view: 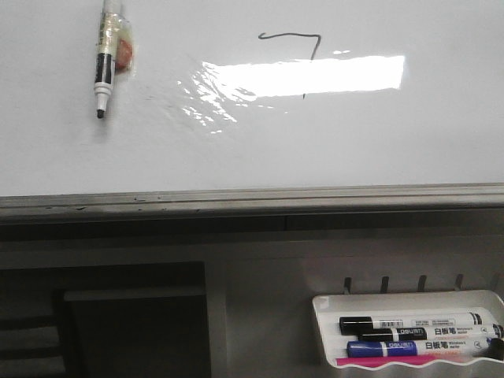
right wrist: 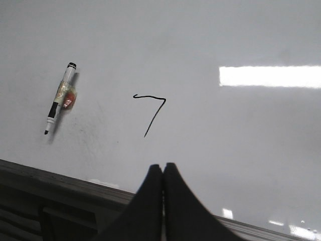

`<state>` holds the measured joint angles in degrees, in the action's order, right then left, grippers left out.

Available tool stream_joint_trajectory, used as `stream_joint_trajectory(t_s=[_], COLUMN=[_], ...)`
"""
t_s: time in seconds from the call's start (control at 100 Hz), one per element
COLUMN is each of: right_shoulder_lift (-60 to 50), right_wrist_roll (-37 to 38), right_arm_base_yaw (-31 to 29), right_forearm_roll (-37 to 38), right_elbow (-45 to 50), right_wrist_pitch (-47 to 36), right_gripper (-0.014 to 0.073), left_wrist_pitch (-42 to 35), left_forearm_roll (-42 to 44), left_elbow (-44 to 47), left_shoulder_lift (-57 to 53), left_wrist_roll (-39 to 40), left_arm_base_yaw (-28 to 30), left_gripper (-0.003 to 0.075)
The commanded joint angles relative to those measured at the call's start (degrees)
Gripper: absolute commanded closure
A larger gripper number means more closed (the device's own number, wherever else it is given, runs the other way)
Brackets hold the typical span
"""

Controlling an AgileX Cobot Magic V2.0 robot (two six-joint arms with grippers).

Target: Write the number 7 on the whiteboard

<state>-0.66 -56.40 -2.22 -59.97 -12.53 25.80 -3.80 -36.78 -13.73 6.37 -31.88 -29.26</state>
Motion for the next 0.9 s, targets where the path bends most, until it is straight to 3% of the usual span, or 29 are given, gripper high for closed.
stream_joint_trajectory(t_s=[0.0,0.12,0.37,0.65,0.89], right_shoulder_lift=[-0.8,-0.8,-0.8,-0.8,-0.8], right_wrist_roll=[-0.81,-0.81,-0.81,-0.81,-0.81], right_arm_base_yaw=[0.1,0.1,0.1,0.1,0.1], right_forearm_roll=[-2.03,-2.03,-2.03,-2.03,-2.03], right_elbow=[-1.25,-1.25,-1.25,-1.25,-1.25], right_wrist_pitch=[-2.84,-2.84,-2.84,-2.84,-2.84], right_gripper=[0.0657,0.0657,0.0657,0.0657,0.0657], left_wrist_pitch=[-2.37,0.27,0.42,-0.43,-0.52], left_forearm_roll=[7.6,20.19,30.9,35.58,36.11], left_elbow=[-1.48,-1.01,4.75,13.47,15.75], left_shoulder_lift=[0.5,1.21,1.89,-6.02,-8.38], left_wrist_roll=[0.15,9.94,26.05,31.3,33.43], left_arm_base_yaw=[0.47,4.31,19.72,28.1,28.55], left_gripper=[0.0741,0.0741,0.0741,0.0741,0.0741])
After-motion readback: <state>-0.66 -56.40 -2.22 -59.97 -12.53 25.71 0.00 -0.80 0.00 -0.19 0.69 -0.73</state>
